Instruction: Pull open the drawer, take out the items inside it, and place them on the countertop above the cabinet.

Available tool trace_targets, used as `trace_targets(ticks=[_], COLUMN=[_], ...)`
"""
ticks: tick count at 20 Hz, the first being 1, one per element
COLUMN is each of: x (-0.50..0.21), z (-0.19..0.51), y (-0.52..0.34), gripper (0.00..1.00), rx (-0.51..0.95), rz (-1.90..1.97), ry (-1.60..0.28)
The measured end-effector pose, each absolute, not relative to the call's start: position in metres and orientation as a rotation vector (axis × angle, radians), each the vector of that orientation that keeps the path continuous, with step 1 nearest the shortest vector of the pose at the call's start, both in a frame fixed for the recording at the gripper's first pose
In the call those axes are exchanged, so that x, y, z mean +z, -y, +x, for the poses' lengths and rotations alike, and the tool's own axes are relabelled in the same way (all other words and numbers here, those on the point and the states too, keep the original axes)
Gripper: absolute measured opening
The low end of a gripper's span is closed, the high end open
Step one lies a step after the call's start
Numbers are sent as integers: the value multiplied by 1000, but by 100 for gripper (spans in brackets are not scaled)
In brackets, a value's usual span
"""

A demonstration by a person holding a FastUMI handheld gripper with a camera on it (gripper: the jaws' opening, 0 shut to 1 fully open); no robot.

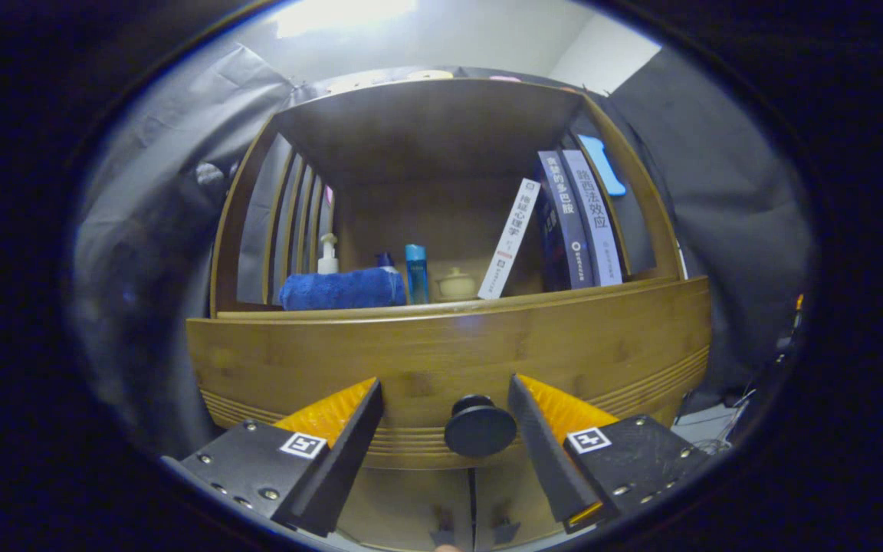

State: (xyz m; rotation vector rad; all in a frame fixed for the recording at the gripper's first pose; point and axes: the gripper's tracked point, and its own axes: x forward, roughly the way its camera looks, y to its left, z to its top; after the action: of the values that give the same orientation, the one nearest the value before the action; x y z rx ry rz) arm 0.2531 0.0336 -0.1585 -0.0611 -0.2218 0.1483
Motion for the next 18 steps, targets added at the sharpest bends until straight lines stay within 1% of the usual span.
trace_targets(ticks=[3,13,18], x=[-160,-159,-165], z=[259,271,262], y=[-36,-38,-35], gripper=[97,97,97], rx=[148,141,138], rz=[-113,-100,-60], ry=[239,169,128])
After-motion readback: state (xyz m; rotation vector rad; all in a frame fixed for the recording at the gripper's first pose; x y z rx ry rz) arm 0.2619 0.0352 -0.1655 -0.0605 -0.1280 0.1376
